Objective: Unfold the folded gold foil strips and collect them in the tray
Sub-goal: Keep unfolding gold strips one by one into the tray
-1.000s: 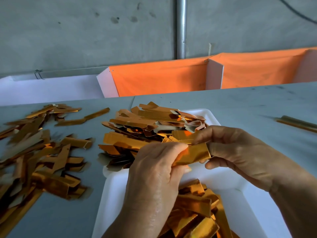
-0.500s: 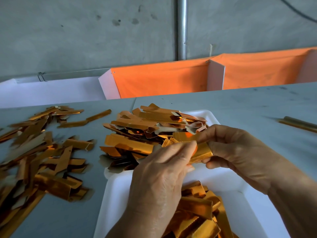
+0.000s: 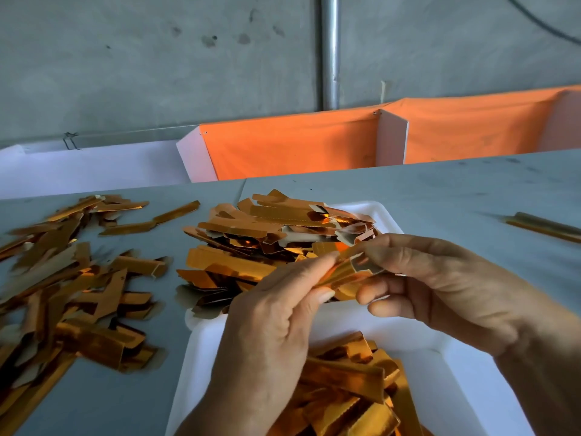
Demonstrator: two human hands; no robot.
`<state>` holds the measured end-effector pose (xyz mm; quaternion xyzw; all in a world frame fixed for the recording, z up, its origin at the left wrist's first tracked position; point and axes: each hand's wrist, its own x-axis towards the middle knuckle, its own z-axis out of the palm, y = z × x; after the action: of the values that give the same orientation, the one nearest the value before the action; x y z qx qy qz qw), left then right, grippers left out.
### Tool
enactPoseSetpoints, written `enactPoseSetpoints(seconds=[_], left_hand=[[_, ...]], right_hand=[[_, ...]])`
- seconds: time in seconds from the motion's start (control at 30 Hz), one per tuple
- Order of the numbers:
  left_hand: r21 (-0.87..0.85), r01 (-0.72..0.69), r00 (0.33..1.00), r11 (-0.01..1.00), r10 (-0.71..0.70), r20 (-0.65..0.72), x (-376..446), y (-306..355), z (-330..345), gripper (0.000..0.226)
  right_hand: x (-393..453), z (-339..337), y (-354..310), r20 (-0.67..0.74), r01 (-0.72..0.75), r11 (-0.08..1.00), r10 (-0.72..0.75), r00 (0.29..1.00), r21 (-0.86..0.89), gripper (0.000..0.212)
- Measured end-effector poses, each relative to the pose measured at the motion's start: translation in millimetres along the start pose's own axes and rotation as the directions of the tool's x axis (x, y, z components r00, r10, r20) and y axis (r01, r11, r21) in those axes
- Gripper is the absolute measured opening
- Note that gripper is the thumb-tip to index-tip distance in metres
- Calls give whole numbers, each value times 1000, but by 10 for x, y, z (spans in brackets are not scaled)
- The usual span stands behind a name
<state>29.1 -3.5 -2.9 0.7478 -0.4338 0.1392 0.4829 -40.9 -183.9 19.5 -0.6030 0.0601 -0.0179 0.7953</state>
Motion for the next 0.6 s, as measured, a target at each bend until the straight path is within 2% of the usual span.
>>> enactPoseSetpoints(seconds=[0.1, 0.23, 0.33, 0.5, 0.6], left_hand=[[-45, 1, 999, 999, 1, 36, 3, -9, -3, 41], [-167, 85, 994, 982, -73, 77, -4, -40, -14, 44], [-169, 121, 990, 978, -106, 98, -12, -31, -20, 41], [-147, 155, 982, 977, -136, 132, -17, -46, -18, 37], [-108, 159, 978, 981, -142, 151, -13, -58, -21, 35]], right_hand=[[-8, -5, -19, -29, 9, 999, -8, 1000, 50, 22], [-11, -15, -25, -48, 42, 999, -43, 998, -30, 29], [-12, -15, -26, -60, 58, 994, -63, 996, -89, 29], [0, -7, -1, -125, 41, 989, -59, 990, -142, 14], [-1, 6, -10, -136, 55, 983, -80, 988, -177, 16]])
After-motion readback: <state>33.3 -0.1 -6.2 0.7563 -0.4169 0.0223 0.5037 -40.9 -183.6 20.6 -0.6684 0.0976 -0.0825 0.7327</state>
